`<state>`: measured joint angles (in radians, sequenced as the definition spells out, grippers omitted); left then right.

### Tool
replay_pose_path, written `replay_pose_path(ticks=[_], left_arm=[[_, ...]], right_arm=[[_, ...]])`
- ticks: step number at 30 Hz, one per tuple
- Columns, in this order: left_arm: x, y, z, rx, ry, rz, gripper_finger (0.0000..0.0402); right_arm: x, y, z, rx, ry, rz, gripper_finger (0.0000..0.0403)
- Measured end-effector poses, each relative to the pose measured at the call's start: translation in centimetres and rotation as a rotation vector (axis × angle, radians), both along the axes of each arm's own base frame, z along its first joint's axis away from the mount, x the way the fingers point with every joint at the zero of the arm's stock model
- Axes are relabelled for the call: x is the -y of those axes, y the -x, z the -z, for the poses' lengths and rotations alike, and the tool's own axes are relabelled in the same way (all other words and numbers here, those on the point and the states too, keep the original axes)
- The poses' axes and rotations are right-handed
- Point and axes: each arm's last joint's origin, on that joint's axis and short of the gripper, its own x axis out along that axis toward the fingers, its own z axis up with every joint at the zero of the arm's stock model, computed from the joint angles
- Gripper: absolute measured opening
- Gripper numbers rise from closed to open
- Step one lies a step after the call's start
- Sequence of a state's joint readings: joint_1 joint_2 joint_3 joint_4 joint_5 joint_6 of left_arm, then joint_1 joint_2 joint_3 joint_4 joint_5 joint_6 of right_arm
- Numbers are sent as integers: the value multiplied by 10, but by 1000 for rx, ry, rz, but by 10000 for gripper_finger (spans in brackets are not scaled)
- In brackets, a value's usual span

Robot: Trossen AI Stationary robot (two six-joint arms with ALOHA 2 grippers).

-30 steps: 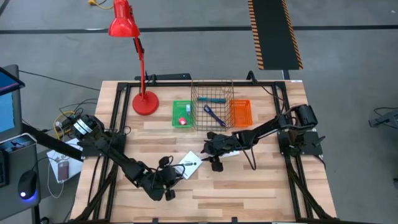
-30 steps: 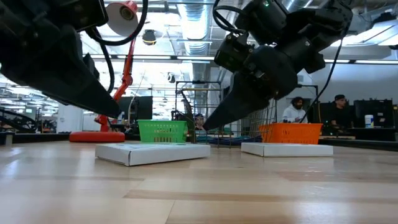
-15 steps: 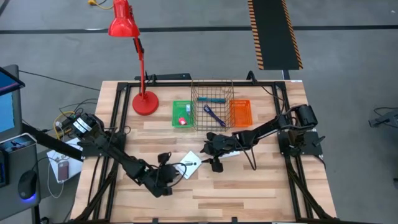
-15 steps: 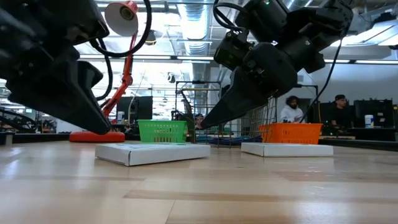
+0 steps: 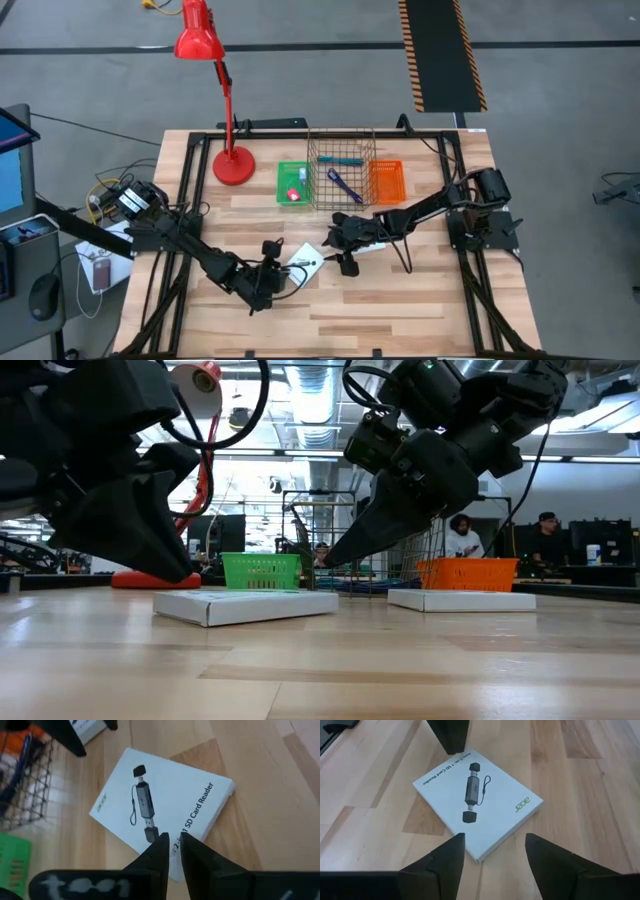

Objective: Pick and place items into bin
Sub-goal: Put the left white box into the orange bin

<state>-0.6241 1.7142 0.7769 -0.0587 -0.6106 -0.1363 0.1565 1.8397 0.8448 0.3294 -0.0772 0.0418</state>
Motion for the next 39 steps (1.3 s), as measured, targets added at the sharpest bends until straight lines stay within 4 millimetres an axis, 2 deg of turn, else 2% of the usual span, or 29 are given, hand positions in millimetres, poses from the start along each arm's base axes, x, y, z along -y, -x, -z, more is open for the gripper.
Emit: replay_pose_path(ticks=[7,14,21,39], left_arm=[[0,-1,0,-8,-51,53,34],[2,-2,-1,8,-14,50,3],[2,-1,1,-11,55,25,1],[-6,-3,4,-44,58,-22,0]], right_arm=[[0,0,1,-8,1,0,196],[0,0,1,-8,1,0,196],[0,0,1,-8,1,0,188],[0,0,1,-8,-1,1,182]])
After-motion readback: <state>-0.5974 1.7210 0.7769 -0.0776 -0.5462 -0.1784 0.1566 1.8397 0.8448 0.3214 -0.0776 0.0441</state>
